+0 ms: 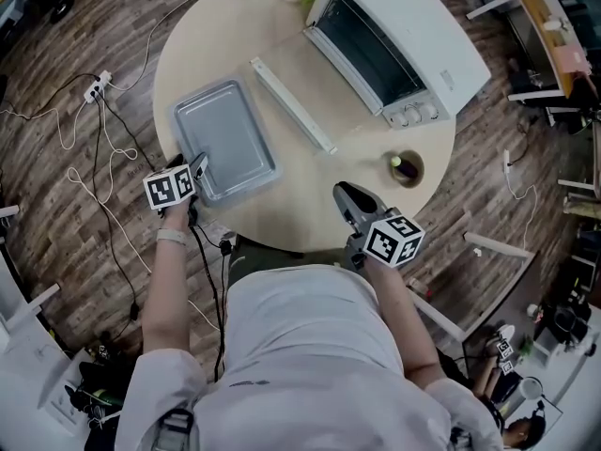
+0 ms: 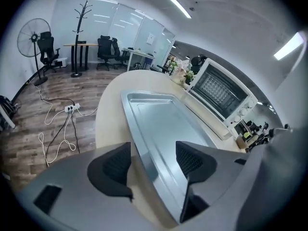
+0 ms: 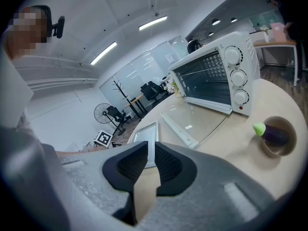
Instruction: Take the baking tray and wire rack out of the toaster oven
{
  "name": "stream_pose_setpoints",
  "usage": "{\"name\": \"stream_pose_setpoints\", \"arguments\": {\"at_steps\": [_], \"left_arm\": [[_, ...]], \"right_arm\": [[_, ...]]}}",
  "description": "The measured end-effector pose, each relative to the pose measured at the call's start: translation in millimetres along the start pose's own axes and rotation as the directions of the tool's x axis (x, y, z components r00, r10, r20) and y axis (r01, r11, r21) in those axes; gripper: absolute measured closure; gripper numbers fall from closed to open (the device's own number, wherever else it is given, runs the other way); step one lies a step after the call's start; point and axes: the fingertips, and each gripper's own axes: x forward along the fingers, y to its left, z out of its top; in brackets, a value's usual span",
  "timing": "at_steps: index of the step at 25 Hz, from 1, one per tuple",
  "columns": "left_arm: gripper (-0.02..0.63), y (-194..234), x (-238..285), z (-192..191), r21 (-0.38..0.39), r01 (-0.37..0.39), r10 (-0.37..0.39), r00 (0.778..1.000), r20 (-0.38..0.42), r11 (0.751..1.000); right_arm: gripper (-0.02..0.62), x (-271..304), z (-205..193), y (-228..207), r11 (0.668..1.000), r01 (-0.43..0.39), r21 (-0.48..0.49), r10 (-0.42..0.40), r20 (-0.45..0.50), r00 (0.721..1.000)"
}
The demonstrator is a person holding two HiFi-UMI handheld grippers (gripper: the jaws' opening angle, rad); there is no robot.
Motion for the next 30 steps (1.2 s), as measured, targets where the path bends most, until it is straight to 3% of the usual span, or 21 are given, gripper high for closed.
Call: {"name": "stream_pose_setpoints", "arguments": {"at_steps": [7, 17, 22, 30], "left_arm": [[0.328, -8, -5, 7, -0.033, 0.031, -0.03, 0.999, 0.029, 0.999], [0.328, -72, -20, 30, -0.061, 0.184, -0.178, 0.979, 0.098, 0.981], [0.328, -111, -20, 46, -0.026, 0.257, -0.253, 0.96, 0.119, 0.966], [0.328, -203, -6, 74, 0.048, 0.41, -0.413, 0.901, 0.135, 0.911]], "right_arm": [[0.546, 3, -1, 0, 1.0, -0.005, 0.004, 0.005, 0.007, 1.0], [0.546, -6, 7, -7, 1.0, 0.003, 0.022, -0.005, 0.068, 0.998], [0.546, -20, 8, -15, 0.999, 0.028, 0.042, -0.033, 0.113, 0.993], [0.546, -59, 9, -41, 0.991, 0.098, 0.094, -0.115, 0.191, 0.975]]}}
